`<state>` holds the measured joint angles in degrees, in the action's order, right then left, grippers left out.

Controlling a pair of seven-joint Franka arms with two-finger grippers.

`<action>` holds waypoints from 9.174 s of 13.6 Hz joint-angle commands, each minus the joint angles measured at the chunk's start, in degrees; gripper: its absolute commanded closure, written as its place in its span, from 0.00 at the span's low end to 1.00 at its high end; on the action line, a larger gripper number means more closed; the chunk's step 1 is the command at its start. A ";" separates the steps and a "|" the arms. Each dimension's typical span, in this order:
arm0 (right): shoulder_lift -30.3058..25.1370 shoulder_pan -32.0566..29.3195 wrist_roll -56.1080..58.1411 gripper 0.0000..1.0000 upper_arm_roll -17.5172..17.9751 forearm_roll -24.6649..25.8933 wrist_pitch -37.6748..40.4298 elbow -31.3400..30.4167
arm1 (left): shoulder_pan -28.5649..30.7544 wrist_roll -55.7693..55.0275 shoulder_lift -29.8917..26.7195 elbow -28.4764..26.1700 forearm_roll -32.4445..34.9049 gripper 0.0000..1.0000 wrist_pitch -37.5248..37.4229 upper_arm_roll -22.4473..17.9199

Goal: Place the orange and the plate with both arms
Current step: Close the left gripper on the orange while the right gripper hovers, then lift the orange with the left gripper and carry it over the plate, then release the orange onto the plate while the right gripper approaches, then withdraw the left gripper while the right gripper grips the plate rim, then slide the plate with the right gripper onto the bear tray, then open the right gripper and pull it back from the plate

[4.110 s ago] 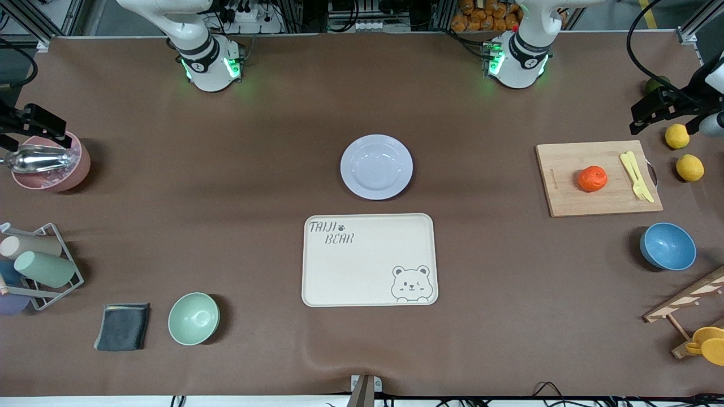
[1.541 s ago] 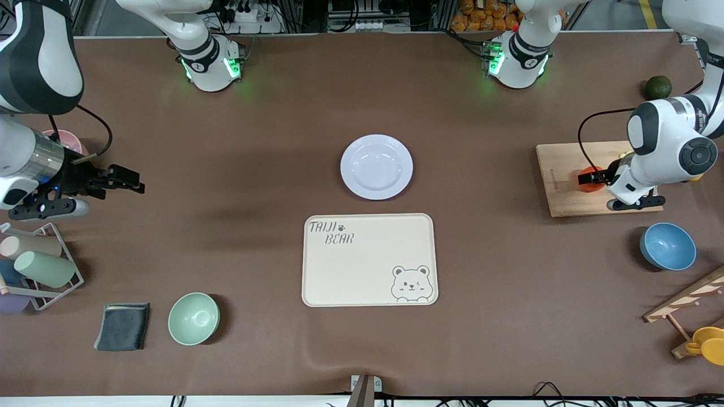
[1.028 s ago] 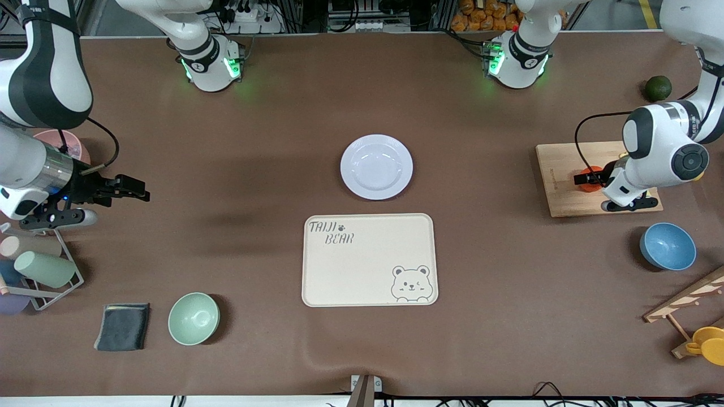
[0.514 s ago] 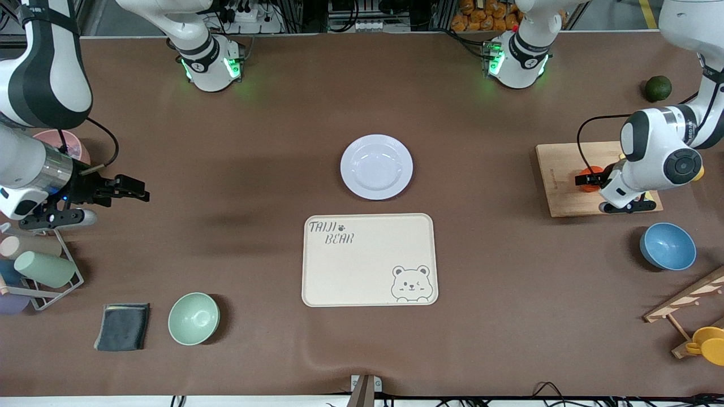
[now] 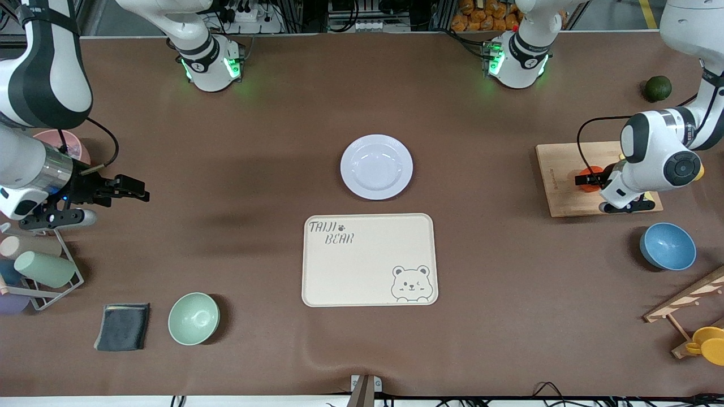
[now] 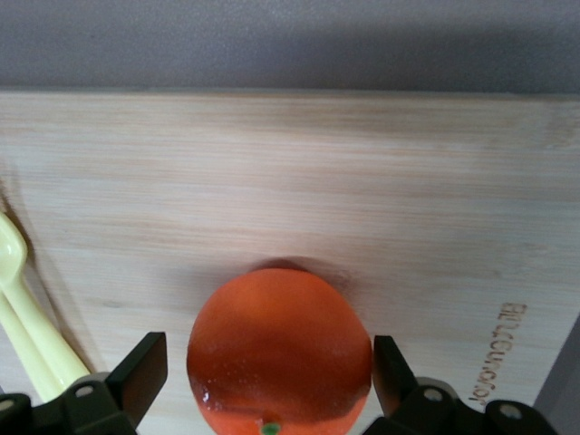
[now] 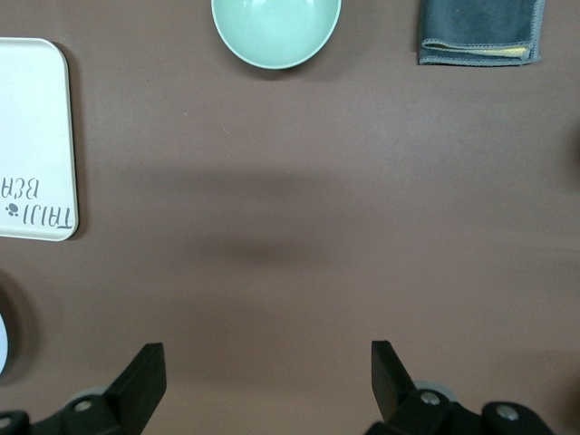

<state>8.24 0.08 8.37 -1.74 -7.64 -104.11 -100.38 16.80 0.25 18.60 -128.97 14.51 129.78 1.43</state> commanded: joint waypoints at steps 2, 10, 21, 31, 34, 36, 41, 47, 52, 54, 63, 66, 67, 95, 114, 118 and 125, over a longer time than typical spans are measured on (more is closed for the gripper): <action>-0.33 0.01 0.07 0.00 0.16 -0.54 -0.13 -0.08 | 0.61 -0.69 0.57 0.82 0.97 0.59 0.48 0.59; -0.33 -0.08 0.07 0.00 0.16 -0.54 -0.04 -0.08 | -2.37 -8.56 -0.32 15.38 -9.93 0.94 -18.56 13.22; 0.19 0.27 0.07 0.00 0.25 -0.62 -0.13 -0.78 | -35.50 -50.64 9.33 31.30 -17.59 0.94 -14.92 16.59; -0.24 0.44 0.94 0.00 0.25 -28.53 -1.02 -18.69 | -49.83 -71.96 22.35 36.51 -16.62 0.64 -8.06 15.97; -0.51 4.22 2.95 0.00 0.33 -34.09 -1.27 -23.44 | -50.02 -72.93 23.59 36.16 -16.88 0.15 -7.00 15.97; -0.86 5.80 4.63 0.00 0.33 -37.44 -1.54 -26.17 | -49.76 -74.16 23.24 35.98 -16.45 0.00 -7.08 15.97; -0.60 11.59 9.99 0.00 0.33 -47.19 -7.93 -31.44 | -44.32 -73.38 14.22 36.42 -16.36 0.00 -11.46 15.89; 2.99 25.65 17.89 0.00 0.33 -67.65 -23.13 -36.11 | -30.97 -66.46 -0.12 36.77 -16.18 0.00 -15.70 16.15; 11.34 36.74 37.19 0.00 0.33 -96.44 -30.45 -35.67 | -23.75 -50.12 -6.63 37.91 -16.18 0.00 -16.31 15.89; 13.72 39.46 43.20 0.00 0.33 -105.09 -30.54 -35.15 | -19.02 -40.64 -9.97 38.00 -16.79 0.00 -20.68 16.15; 20.05 45.62 43.66 0.00 0.25 -114.26 -35.11 -28.56 | -13.72 -17.49 -18.41 40.54 -16.35 0.00 -36.94 11.23; 20.50 45.97 43.66 0.95 0.33 -115.31 -36.87 -27.42 | -13.89 -15.38 -21.23 40.73 -16.27 0.00 -40.90 8.51; 20.50 46.58 43.66 1.00 0.25 -116.89 -36.96 -27.24 | -13.81 -13.19 -21.32 40.73 -16.27 0.00 -41.79 7.37; 36.05 33.23 42.96 0.97 0.07 -108.55 -48.82 5.46 | -14.42 -12.11 -22.81 36.95 -12.05 0.00 -42.15 6.66; 28.06 33.76 43.48 0.00 -5.81 -88.10 -50.49 1.43 | -13.90 -11.76 -23.08 36.68 -12.05 0.00 -44.17 7.10; 24.46 33.76 43.13 0.00 -9.15 -74.66 -49.79 -1.65 | -13.98 -11.94 -23.08 36.77 -12.05 0.00 -44.17 7.18; 22.26 33.85 43.13 0.00 -20.56 -49.17 -35.41 -0.35 | -14.07 -11.85 -23.61 36.68 -12.40 0.00 -44.61 7.27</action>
<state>33.19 34.02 51.40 -19.15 -61.94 -144.94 -100.11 2.51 -12.44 -3.52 -91.19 1.25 85.59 8.38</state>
